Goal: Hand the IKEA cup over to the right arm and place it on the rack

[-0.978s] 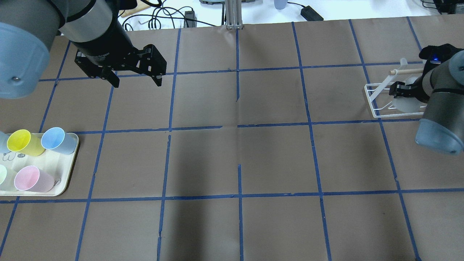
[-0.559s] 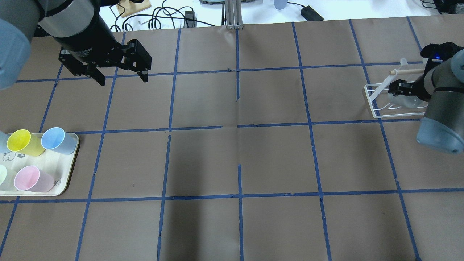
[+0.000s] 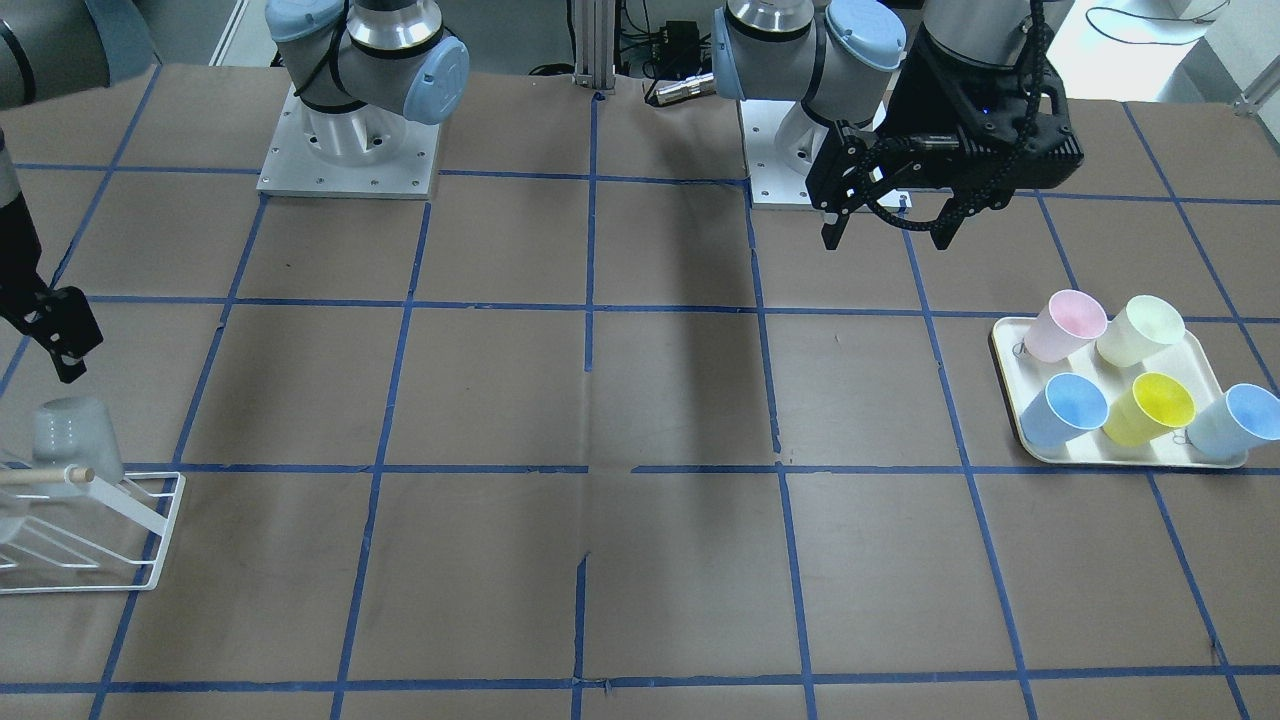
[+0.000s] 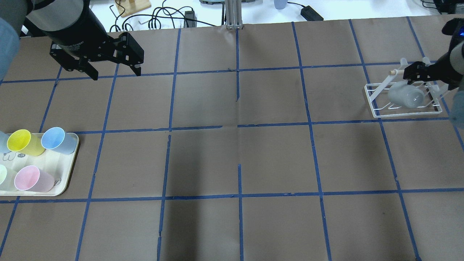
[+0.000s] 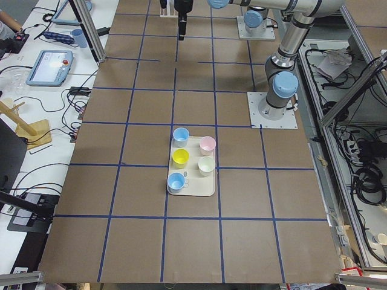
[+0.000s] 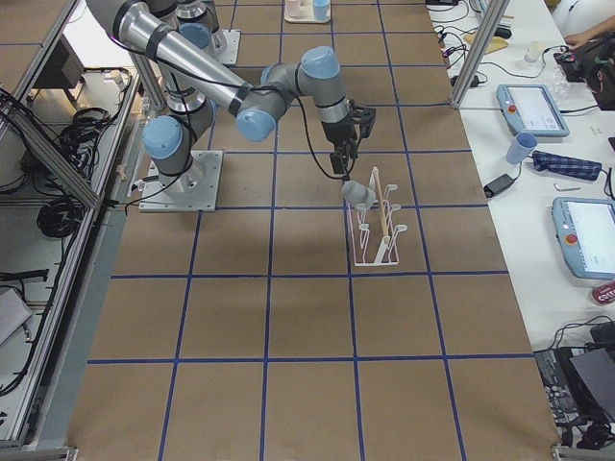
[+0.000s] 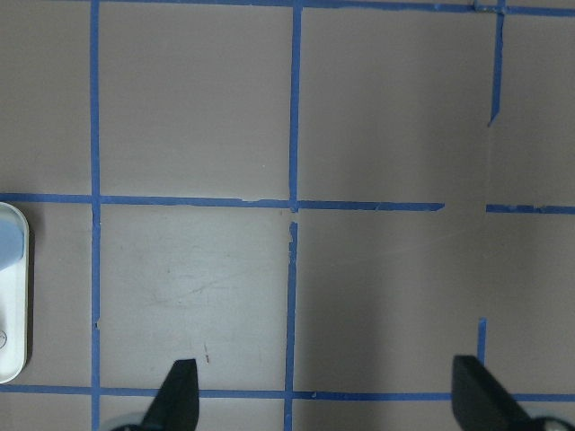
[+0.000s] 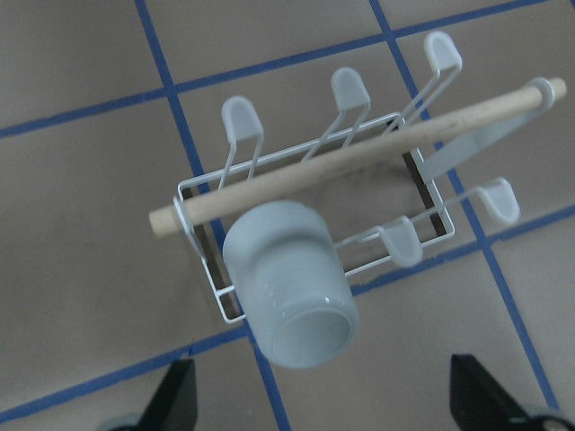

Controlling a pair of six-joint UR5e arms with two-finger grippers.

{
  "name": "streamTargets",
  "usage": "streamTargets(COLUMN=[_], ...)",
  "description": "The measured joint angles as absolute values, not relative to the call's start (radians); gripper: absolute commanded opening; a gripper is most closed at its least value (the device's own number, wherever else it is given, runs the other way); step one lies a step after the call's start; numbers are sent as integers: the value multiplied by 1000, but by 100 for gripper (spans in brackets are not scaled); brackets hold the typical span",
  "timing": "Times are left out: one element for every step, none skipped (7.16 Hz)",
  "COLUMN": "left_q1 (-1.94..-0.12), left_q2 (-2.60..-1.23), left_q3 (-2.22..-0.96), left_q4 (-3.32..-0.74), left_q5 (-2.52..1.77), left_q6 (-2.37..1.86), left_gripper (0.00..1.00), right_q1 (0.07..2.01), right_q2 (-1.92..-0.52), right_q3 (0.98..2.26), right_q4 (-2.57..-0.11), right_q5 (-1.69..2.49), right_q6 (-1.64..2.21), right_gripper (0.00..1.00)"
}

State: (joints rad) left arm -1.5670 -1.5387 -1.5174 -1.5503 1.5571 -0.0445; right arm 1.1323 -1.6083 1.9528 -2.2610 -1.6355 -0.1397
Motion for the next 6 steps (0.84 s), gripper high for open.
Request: streamTargets(left_q1=[-1567, -1566, -1566, -1565, -1565, -1565], left_q2=[-1538, -1538, -1537, -1537, -1537, -1537], left_q3=[-1517, -1518, -1519, -1520, -1520, -1520], left_q4=[-1549, -1548, -1548, -1549, -1549, -1549], left_q5=[1557, 1557, 1556, 1556, 1556, 1555], left_q6=[-44, -41, -39, -38, -37, -37], left_gripper=[100, 100, 100, 100, 100, 100], right_q1=[1135, 1138, 1143, 1163, 1209, 1282], right_q2=[-1649, -1674, -1686, -1695, -1699, -1699], right_q3=[1898, 1844, 1799, 1765, 1737, 1706], right_q4=[-2086, -1943, -1838, -1746, -1682, -1638], right_q5=[-1613, -1576, -1554, -1544, -1545, -1559], right_q6=[-138, -133, -127, -122, -116, -96], right_gripper=[100, 100, 100, 100, 100, 100])
